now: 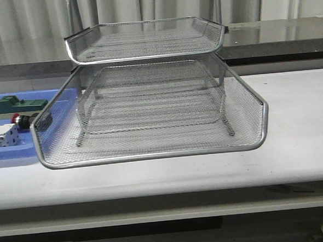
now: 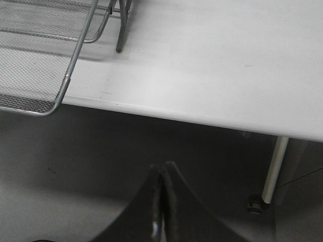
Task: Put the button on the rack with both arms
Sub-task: 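Release the tray and withdraw the right gripper out of view, then lower the left gripper into the blue tray onto the red push button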
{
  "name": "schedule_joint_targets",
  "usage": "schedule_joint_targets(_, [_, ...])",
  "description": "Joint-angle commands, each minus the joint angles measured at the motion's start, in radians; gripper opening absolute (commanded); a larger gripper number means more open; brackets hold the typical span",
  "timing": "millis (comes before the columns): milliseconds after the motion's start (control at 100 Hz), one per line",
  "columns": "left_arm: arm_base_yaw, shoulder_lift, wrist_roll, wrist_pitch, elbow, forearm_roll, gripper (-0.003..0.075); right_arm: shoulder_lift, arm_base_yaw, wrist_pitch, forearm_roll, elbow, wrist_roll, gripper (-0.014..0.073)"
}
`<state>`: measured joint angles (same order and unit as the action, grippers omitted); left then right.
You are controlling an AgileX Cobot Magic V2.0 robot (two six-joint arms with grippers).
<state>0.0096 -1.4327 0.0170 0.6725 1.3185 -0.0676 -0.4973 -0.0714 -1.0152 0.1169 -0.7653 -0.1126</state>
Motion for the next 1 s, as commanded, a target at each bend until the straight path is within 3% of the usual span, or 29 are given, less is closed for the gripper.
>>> schedule_joint_targets(0, [0.003, -0.036, 0.017, -0.028, 0.097, -0.001, -0.0020, -0.005, 0.004, 0.057, -0.006, -0.033, 0.002, -0.0071])
schedule_joint_targets(290, [0.003, -0.149, 0.069, 0.032, 0.187, -0.001, -0.0015, -0.005, 0.004, 0.057, -0.006, -0.033, 0.002, -0.0071])
schedule_joint_targets(360, [0.003, -0.153, 0.074, 0.042, 0.187, -0.001, 0.0033, -0.005, 0.004, 0.057, -0.006, -0.033, 0.002, -0.0071])
schedule_joint_targets(430, [0.003, -0.156, 0.099, 0.060, 0.187, -0.001, 0.0146, -0.005, 0.004, 0.057, -0.006, -0.033, 0.002, -0.0071])
schedule_joint_targets(480, [0.003, -0.159, 0.112, 0.072, 0.187, -0.001, 0.0264, -0.005, 0.004, 0.057, -0.006, -0.033, 0.002, -0.0071])
schedule_joint_targets(580, [0.003, -0.159, 0.128, 0.095, 0.187, 0.001, 0.0572, -0.005, 0.004, 0.057, -0.006, -0.033, 0.002, -0.0071])
schedule_joint_targets(660, [0.003, -0.159, 0.128, 0.100, 0.187, 0.001, 0.0720, -0.005, 0.004, 0.057, -0.006, -0.033, 0.002, -0.0071])
schedule_joint_targets(990, [0.003, -0.163, 0.128, 0.073, 0.187, -0.038, 0.0616, -0.005, 0.004, 0.057, -0.006, -0.033, 0.002, -0.0071])
